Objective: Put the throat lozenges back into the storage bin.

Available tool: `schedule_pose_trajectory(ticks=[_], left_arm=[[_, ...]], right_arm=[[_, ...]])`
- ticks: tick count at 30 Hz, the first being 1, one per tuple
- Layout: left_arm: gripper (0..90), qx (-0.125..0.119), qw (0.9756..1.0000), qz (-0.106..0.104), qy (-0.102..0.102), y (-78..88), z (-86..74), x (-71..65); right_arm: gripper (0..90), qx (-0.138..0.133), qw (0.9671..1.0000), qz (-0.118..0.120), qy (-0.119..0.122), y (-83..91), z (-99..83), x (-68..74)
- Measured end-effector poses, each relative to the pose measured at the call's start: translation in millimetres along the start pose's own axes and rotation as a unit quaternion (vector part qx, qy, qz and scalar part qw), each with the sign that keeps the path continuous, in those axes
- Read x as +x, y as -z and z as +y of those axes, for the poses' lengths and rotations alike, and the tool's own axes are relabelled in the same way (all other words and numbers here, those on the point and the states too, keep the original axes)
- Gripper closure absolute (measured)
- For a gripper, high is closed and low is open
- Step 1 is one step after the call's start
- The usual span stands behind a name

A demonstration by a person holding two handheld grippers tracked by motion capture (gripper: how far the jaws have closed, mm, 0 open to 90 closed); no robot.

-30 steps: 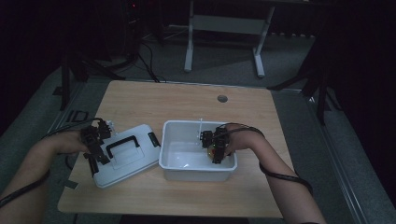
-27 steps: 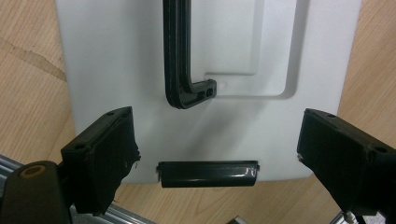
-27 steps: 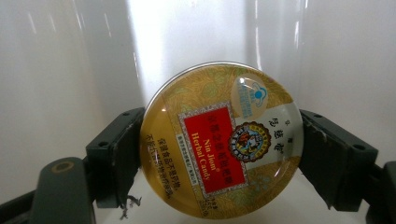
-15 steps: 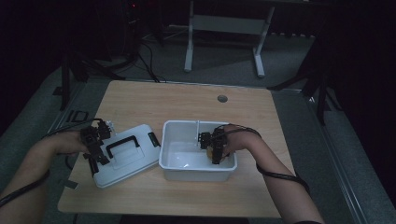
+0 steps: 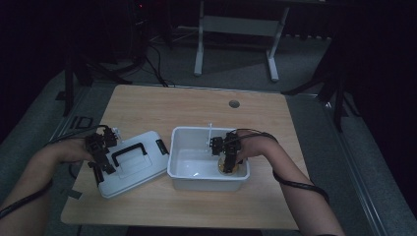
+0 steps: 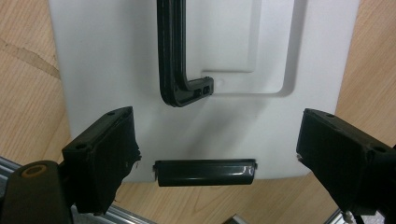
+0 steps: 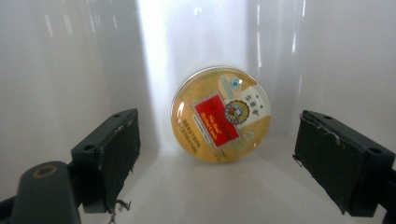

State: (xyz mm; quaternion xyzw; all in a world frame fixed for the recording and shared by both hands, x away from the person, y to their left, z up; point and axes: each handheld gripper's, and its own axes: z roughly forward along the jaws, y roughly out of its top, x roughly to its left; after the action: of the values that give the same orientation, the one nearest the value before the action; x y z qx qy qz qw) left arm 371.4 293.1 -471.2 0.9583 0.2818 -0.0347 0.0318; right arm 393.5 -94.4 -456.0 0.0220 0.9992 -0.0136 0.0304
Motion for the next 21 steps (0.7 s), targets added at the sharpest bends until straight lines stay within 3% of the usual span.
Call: schedule_pose_trajectory(ticks=[12, 16, 21], left_arm=[[11.7, -0.006, 1.0000, -0.003, -0.001, 1.2, -0.3, -0.3], [11.8, -0.015, 0.9999, -0.007, -0.002, 3.5, 0.1, -1.1], [12.0, -0.007, 1.0000, -0.006, -0.002, 3.7, 1.1, -1.9]], right_arm=[[13.7, -0.029, 0.9993, -0.025, -0.005, 44.4, -19.3, 1.4], [13.7, -0.037, 0.9986, -0.035, -0.016, 55.2, -32.6, 1.5], [13.7, -0.033, 0.9981, -0.041, -0.032, 62.4, -53.7, 0.1]])
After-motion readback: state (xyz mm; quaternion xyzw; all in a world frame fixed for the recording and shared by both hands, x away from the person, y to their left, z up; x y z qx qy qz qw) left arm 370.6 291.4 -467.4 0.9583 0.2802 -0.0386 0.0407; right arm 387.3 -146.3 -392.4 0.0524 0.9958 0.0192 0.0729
